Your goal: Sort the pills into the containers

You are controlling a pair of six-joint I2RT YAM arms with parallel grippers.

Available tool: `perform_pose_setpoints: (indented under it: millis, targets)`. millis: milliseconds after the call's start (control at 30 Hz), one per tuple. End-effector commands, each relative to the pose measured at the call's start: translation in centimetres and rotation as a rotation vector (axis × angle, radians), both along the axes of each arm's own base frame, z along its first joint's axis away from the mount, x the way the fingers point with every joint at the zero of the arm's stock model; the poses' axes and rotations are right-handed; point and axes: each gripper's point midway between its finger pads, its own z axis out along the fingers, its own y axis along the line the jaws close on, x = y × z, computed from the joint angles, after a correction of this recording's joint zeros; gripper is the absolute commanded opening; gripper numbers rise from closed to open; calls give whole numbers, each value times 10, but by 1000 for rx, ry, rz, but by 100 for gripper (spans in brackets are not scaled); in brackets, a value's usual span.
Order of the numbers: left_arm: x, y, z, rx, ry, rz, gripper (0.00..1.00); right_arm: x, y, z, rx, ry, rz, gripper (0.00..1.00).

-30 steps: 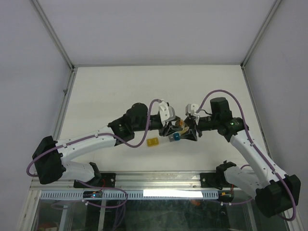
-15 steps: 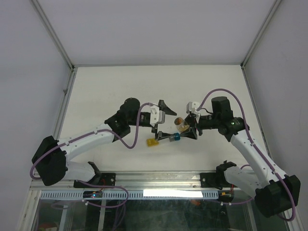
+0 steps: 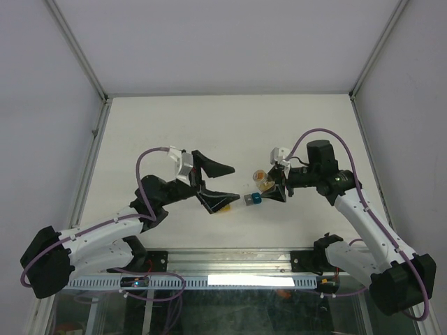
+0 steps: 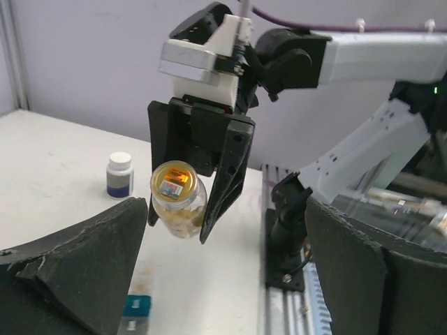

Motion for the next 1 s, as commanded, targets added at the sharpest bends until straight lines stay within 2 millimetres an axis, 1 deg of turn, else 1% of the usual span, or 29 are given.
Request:
perform_pose_setpoints:
  millis: [0,67,133,267,400,467,767,967]
  targets:
    - [15,6,17,-134,283,49,97,9,4,21,39,-66,3,0]
    - [30,2,8,-84,375,124,93,9,4,21,38,-65,3,0]
    - [39,-3,1,-22,412,214,90,9,4,21,38,-63,2,0]
    - [43,-14,-4,82,405,359,89,9,4,20,36,-63,1,0]
    - [44,-30,-11,152,399,368,87,10,4,19,33,-62,-3,0]
    - [44,-37,-9,171,391,358,86,10,4,19,33,-61,-3,0]
    - [44,-63,-11,239,375,307,71,9,4,21,37,-66,0,0]
    - [43,-73,-10,249,373,276,70,9,4,21,36,-66,0,0]
